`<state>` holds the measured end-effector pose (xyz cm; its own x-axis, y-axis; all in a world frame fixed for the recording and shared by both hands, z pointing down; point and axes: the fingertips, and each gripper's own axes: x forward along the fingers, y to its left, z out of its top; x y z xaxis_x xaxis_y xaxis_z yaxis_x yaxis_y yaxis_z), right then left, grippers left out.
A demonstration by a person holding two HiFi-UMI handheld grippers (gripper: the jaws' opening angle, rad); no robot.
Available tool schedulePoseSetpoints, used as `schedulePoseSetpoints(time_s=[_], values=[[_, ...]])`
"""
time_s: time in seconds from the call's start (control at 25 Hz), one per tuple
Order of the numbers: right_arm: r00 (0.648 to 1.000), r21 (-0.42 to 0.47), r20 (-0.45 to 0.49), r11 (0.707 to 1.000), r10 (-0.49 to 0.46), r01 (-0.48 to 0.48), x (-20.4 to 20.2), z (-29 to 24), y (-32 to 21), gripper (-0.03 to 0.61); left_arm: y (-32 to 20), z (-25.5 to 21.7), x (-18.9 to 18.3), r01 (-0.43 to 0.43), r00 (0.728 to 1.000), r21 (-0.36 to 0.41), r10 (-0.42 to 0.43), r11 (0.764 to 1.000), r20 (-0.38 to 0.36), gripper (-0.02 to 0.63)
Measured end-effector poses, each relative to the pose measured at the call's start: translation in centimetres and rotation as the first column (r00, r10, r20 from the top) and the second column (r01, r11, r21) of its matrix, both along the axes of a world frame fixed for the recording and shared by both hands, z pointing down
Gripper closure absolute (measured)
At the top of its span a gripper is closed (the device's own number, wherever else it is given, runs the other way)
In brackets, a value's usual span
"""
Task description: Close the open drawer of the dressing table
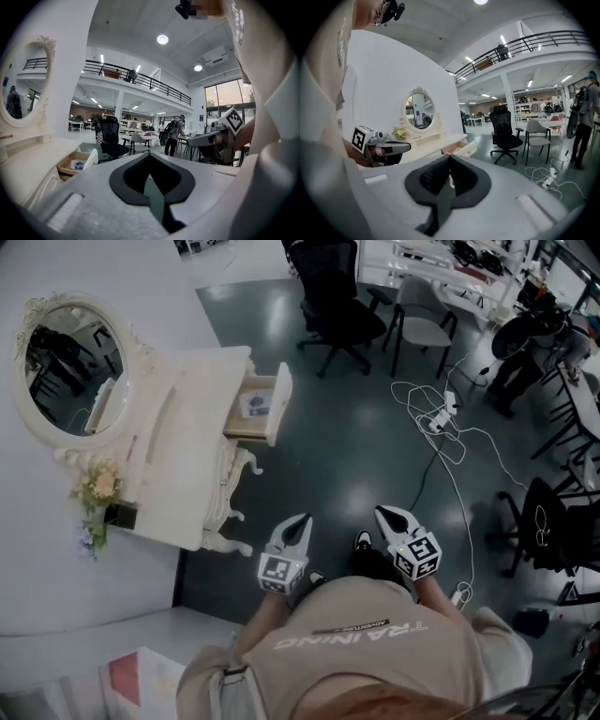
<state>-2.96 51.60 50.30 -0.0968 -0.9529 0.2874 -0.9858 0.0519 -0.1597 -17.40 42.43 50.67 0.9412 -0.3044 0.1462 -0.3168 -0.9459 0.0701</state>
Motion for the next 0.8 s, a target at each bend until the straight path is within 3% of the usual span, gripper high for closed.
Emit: schedulePoseSetpoints(time_s=[0.16, 0.32, 0.4, 0.6, 0.8], values=[[1.0, -0.037, 0.019, 0.999, 0.0, 0.001, 3.3, 2.2, -0.5, 0.575, -1.7, 0.0, 3.1, 0.003, 1.0, 0.004, -0.003, 1.0, 0.011, 0.614], [0.999, -0.046, -0.025, 0.998, -0.041, 0.04, 7.4, 3.6, -3.8, 0.575, -5.1, 0.4, 7.5, 0.011, 0.999, 0.053, -0.014, 0.999, 0.051, 0.614], [0.997, -0.046, -0.013, 0.996, -0.072, 0.071, 9.4, 4.0, -5.8, 0.575, -6.7, 0.6, 9.6, 0.034, 0.997, 0.038, -0.037, 0.999, 0.072, 0.614], [0.99, -0.048, 0.02, 0.989, -0.14, 0.141, 17.8, 4.9, -9.6, 0.575, -9.2, 0.2, 17.8, 0.102, 0.992, -0.007, -0.101, 0.995, 0.078, 0.614], [0.973, -0.053, 0.022, 0.972, -0.229, 0.23, 25.7, 5.1, -13.2, 0.575, -11.1, -0.7, 26.8, 0.143, 0.984, 0.09, -0.151, 0.986, 0.093, 0.614]])
